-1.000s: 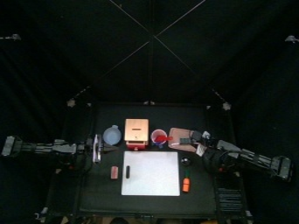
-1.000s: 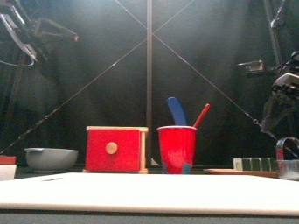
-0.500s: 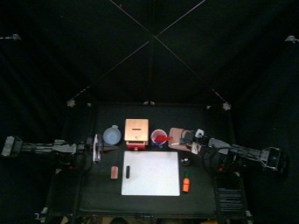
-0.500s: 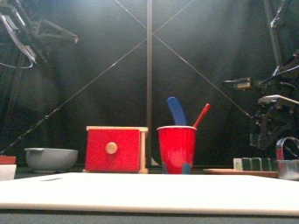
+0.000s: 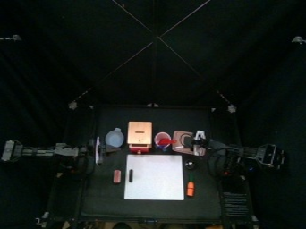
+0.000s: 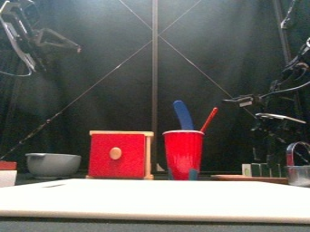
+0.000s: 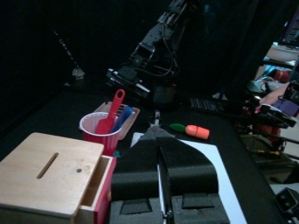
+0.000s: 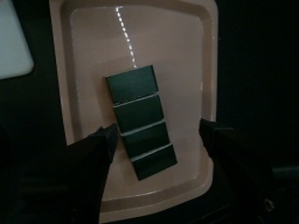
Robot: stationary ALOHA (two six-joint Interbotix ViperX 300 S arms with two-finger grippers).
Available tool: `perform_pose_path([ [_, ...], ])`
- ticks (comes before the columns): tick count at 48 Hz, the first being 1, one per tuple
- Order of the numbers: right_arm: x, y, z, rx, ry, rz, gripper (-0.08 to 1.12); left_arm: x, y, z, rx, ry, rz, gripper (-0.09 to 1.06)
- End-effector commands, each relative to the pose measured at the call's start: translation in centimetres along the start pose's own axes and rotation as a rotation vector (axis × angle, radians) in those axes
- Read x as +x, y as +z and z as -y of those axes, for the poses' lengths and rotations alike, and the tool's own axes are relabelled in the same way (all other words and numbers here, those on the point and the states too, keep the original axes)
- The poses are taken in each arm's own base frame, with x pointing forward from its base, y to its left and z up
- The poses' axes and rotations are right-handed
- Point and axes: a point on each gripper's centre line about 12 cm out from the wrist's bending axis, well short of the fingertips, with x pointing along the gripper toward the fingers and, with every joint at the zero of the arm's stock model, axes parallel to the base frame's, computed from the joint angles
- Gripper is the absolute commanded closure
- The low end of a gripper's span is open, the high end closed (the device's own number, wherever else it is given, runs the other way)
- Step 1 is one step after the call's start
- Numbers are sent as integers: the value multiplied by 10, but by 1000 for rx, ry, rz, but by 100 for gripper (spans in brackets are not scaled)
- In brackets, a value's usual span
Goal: Place sushi on board then cut the sushi with the knife then place the pieces on the plate
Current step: Place the sushi on the board
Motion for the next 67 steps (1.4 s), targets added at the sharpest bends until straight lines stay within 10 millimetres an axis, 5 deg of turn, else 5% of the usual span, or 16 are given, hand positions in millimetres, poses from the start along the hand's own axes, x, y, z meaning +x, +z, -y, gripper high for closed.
perform_pose_path([
  [1, 6, 7, 0, -6, 7, 13, 3, 1, 5, -2, -8, 14, 25, 96],
  [20, 25, 5, -8, -11, 48, -24, 6, 1, 3, -4, -17, 22, 21, 96],
  [36, 14, 7, -2, -4, 21, -2, 33, 0, 1, -6, -48, 36, 15, 96],
  [51, -35, 10, 15, 113, -53, 84, 41, 0, 1, -5, -47, 34, 15, 96],
  [67, -103, 21, 6, 591, 173, 36, 41, -1, -2, -7, -43, 40, 10, 96],
])
